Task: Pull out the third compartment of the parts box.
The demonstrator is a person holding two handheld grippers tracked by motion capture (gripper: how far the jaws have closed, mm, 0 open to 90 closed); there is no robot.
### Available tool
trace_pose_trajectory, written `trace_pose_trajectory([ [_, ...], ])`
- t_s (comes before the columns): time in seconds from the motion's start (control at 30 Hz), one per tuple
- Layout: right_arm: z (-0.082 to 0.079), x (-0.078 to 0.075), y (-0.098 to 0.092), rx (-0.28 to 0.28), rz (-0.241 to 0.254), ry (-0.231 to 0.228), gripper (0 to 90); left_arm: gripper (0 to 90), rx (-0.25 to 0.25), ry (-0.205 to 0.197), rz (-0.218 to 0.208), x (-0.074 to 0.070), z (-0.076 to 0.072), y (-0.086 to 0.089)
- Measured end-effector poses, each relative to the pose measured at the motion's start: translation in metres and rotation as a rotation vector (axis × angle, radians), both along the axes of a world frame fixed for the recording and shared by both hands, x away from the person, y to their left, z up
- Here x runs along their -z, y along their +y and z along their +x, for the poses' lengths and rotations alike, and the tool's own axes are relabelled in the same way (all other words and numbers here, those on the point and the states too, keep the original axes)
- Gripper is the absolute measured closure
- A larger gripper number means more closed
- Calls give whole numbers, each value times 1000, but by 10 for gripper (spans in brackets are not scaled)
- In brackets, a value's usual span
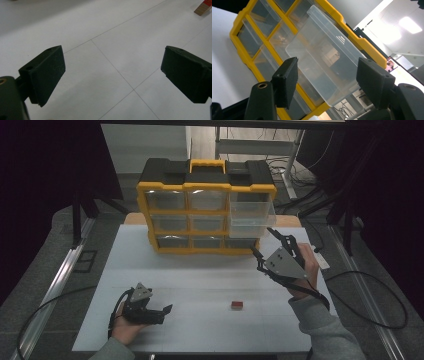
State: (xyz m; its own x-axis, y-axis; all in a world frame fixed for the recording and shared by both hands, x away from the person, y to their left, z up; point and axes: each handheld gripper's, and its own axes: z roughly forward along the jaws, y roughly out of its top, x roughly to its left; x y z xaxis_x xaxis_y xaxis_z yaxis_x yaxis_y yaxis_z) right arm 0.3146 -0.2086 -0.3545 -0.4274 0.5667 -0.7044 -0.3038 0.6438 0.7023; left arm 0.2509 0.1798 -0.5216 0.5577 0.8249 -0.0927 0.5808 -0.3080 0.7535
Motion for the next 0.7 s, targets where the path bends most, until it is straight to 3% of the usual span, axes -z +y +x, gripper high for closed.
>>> trace_pose_trajectory([
  [0.7,6,-8,13,16,6,-21,337,62,1,1,6,1,0,0],
])
